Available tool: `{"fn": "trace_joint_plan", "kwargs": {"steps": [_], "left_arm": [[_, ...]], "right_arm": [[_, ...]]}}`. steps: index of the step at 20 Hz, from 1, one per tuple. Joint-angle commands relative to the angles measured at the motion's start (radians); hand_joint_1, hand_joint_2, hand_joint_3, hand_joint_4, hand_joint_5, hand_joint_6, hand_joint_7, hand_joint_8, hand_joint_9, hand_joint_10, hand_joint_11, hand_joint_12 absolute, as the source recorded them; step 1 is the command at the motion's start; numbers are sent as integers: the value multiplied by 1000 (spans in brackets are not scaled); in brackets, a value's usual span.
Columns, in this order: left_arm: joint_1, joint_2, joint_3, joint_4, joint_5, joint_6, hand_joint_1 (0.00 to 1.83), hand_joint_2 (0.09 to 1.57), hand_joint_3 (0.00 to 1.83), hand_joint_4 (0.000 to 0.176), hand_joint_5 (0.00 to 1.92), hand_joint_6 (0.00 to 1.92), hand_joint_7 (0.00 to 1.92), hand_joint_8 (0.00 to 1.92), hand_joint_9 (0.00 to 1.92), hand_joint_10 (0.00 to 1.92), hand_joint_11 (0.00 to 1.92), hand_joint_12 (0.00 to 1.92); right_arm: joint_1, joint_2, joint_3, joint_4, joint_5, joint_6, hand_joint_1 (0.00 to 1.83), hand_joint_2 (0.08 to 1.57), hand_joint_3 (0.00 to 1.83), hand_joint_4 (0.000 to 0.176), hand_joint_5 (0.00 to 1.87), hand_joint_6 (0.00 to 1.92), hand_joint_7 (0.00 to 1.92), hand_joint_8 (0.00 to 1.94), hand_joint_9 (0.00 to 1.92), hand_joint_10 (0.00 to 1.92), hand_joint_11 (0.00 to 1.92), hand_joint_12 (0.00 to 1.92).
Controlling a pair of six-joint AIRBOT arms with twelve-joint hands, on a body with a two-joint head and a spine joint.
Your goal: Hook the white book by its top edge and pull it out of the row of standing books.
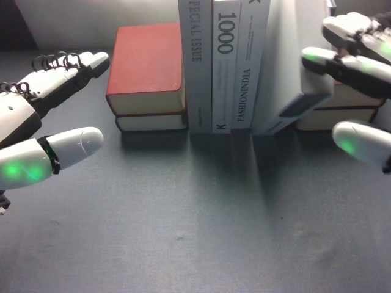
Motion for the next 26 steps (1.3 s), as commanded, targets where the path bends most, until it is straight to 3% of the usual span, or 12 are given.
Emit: {"fn": "trace_joint_plan", "kwargs": {"steps": [1, 5, 8, 11, 12, 14, 17, 19, 21, 22, 25, 26], "left_arm": [[-3, 12, -1, -24, -144, -4, 0, 1297, 1, 126, 0, 0, 0, 0, 0, 0, 0, 0], [4, 15, -5, -34, -154, -2, 0, 1319, 10, 112, 0, 0, 0, 0, 0, 0, 0, 0], [7, 15, -7, -41, -159, 1, 0, 1300, 0, 138, 0, 0, 0, 0, 0, 0, 0, 0], [9, 15, -8, -46, -160, 3, 0, 1282, 0, 149, 0, 0, 0, 0, 0, 0, 0, 0], [9, 15, -8, -46, -160, 3, 0, 1285, 0, 136, 0, 0, 0, 0, 0, 0, 0, 0], [11, 15, -10, -51, -164, 4, 0, 1289, 0, 135, 0, 0, 0, 0, 0, 0, 0, 0], [16, 15, -10, -55, -167, 4, 0, 1286, 0, 139, 0, 0, 0, 0, 0, 0, 0, 0], [16, 14, -10, -56, -167, 5, 0, 1285, 0, 143, 0, 0, 0, 0, 0, 0, 0, 0], [17, 14, -10, -57, -168, 5, 0, 1291, 0, 150, 0, 0, 0, 0, 0, 0, 0, 0], [18, 14, -10, -57, -168, 4, 0, 1297, 2, 142, 0, 0, 0, 0, 0, 0, 0, 0], [19, 14, -11, -57, -170, 4, 0, 1284, 0, 137, 0, 0, 0, 0, 0, 0, 0, 0], [19, 14, -11, -58, -173, 4, 0, 1303, 5, 110, 0, 0, 0, 0, 0, 0, 0, 0]], "right_arm": [[-12, 6, -7, -1, 119, 17, 108, 1442, 0, 0, 323, 117, 2, 1, 0, 0, 0, 0], [-111, 21, -36, -23, 160, 89, 144, 1412, 0, 0, 321, 119, 0, 0, 0, 0, 0, 0], [-195, 31, -66, -47, 177, 148, 107, 1405, 0, 0, 345, 139, 38, 13, 0, 0, 0, 0], [-255, 31, -85, -77, 176, 196, 159, 1417, 9, 0, 414, 226, 258, 27, 180, 88, 0, 1006], [-266, 32, -91, -82, 177, 207, 234, 1417, 4, 0, 428, 244, 358, 49, 273, 150, 0, 1304], [-277, 38, -102, -101, 177, 224, 285, 1447, 1, 0, 457, 377, 551, 81, 410, 406, 0, 1596], [-278, 51, -111, -108, 188, 225, 226, 1500, 3, 0, 438, 769, 710, 238, 365, 968, 38, 1697], [-278, 55, -111, -99, 206, 220, 268, 1527, 3, 0, 369, 993, 610, 712, 360, 1120, 11, 1749], [-280, 59, -108, -71, 239, 203, 258, 1545, 5, 0, 292, 1064, 637, 919, 437, 1138, 17, 1752], [-281, 66, -107, -47, 267, 184, 144, 1566, 28, 0, 236, 1068, 563, 907, 416, 1146, 3, 1700], [-284, 90, -105, 15, 328, 129, 329, 1556, 7, 0, 83, 805, 278, 571, 165, 1039, 0, 1720], [-285, 97, -102, 38, 349, 112, 241, 1523, 0, 0, 33, 522, 173, 210, 16, 711, 0, 1422]]}}
